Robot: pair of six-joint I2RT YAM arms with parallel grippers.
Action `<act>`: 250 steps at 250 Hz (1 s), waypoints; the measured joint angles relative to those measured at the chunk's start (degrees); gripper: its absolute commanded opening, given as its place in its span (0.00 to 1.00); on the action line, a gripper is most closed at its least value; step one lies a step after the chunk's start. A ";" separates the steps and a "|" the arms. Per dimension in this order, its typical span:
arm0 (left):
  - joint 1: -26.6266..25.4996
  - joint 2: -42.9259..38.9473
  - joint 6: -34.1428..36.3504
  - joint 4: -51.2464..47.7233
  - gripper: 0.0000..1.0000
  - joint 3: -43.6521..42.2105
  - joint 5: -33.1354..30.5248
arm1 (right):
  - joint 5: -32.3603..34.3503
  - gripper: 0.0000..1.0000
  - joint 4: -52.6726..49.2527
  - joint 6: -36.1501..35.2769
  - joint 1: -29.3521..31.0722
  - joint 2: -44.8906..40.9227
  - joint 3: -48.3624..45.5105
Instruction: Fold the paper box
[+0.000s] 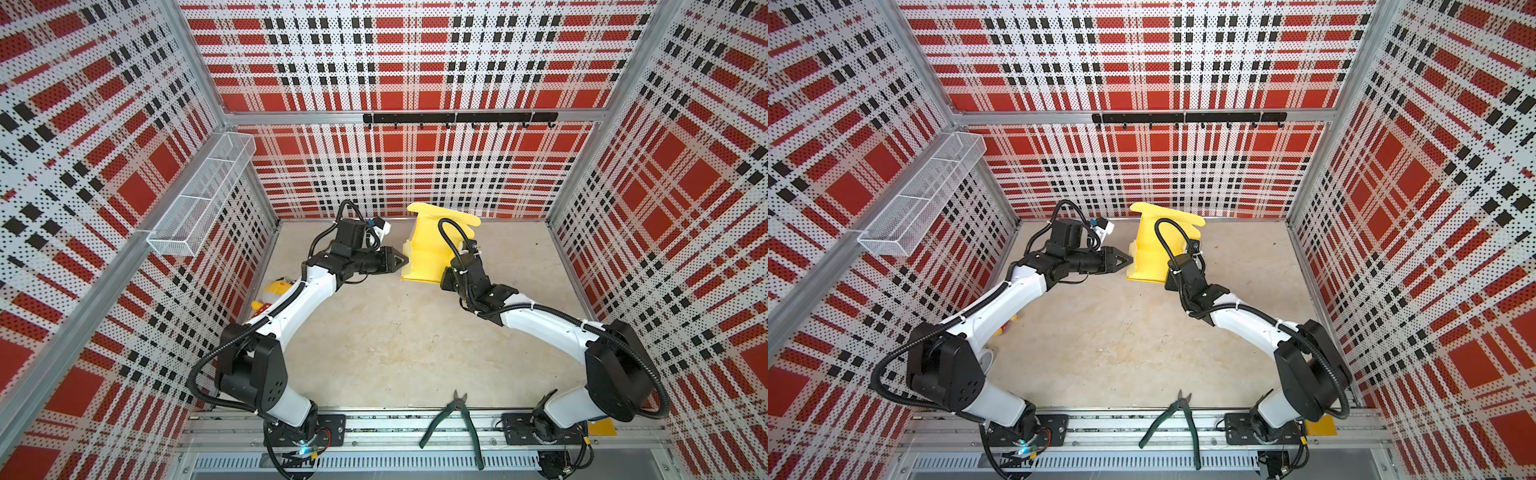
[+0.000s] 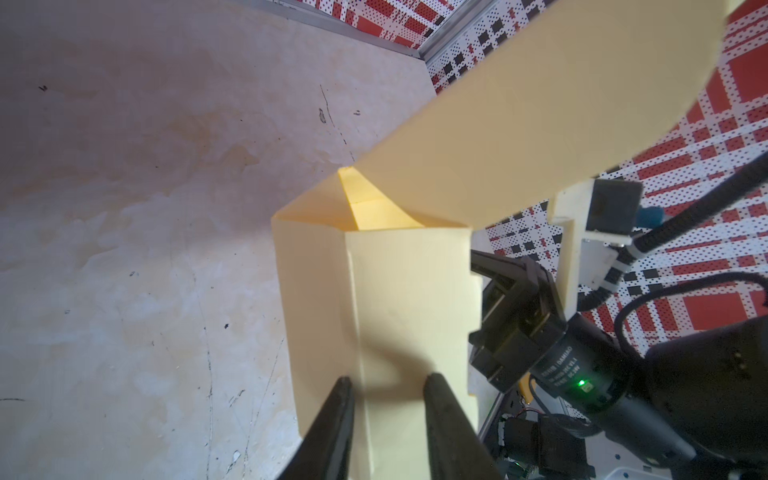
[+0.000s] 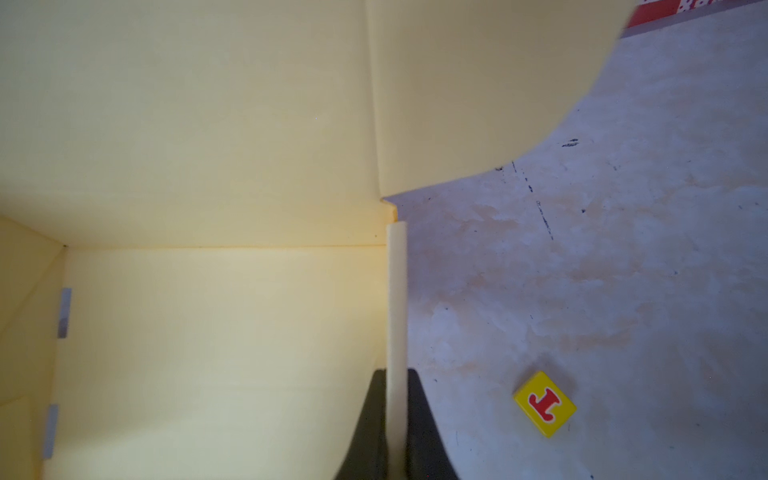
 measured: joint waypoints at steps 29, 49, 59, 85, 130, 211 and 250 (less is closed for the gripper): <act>-0.04 0.00 0.79 -0.61 0.33 0.00 -1.22 | -0.59 0.00 0.31 -0.22 -0.02 0.00 0.00; -0.04 0.00 1.44 -1.16 0.34 0.00 -2.05 | -0.66 0.00 0.22 -0.50 -0.02 0.00 0.00; -0.04 0.00 1.77 -1.38 0.35 0.00 -2.49 | -0.68 0.00 0.26 -0.81 -0.02 0.00 0.00; 0.04 0.00 2.19 -1.86 0.42 0.00 -3.82 | -0.72 0.00 0.81 -1.27 -0.02 0.00 -0.13; 0.63 -0.13 1.66 -2.19 0.37 -0.17 -3.93 | -1.01 0.00 2.95 -2.58 -0.04 -0.70 -1.49; 1.42 -0.70 -1.51 -0.63 0.34 -1.07 -0.72 | -2.93 0.00 7.61 -5.16 0.31 -4.72 -4.83; 0.90 -0.85 -1.46 -0.63 0.32 -1.18 -1.09 | -2.16 0.00 7.13 -5.31 0.55 -4.72 -4.66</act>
